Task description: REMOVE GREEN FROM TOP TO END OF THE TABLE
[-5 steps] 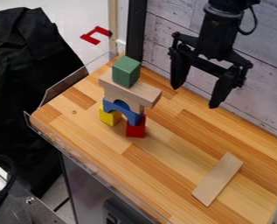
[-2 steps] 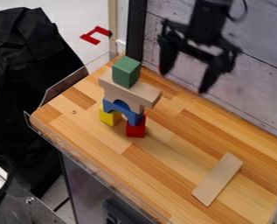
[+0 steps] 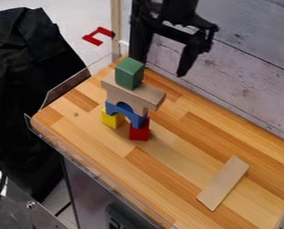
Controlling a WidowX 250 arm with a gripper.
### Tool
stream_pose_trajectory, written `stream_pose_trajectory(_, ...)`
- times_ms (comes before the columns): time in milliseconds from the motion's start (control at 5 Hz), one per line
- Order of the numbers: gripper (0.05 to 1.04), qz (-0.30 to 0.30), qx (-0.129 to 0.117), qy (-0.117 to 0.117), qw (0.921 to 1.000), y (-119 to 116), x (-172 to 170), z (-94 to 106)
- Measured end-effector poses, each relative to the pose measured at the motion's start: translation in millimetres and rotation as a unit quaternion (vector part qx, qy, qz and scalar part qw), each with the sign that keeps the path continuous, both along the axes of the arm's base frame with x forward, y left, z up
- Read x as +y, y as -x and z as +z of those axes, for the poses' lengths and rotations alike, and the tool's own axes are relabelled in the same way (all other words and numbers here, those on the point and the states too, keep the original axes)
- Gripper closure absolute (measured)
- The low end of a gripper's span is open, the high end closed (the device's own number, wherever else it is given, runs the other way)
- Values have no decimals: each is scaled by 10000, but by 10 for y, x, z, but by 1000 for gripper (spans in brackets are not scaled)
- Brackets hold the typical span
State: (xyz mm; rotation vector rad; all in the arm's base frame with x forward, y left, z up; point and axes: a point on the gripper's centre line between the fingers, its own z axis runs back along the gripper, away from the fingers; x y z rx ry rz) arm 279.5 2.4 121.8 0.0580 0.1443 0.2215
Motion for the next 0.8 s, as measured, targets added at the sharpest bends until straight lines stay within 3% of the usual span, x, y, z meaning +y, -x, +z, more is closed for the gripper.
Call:
stream_pose_trajectory(600, 83, 509, 216, 57, 9985, -1, 331, -27)
stream_pose_trajectory(800, 83, 516, 333, 204, 9979, 19, 381, -28)
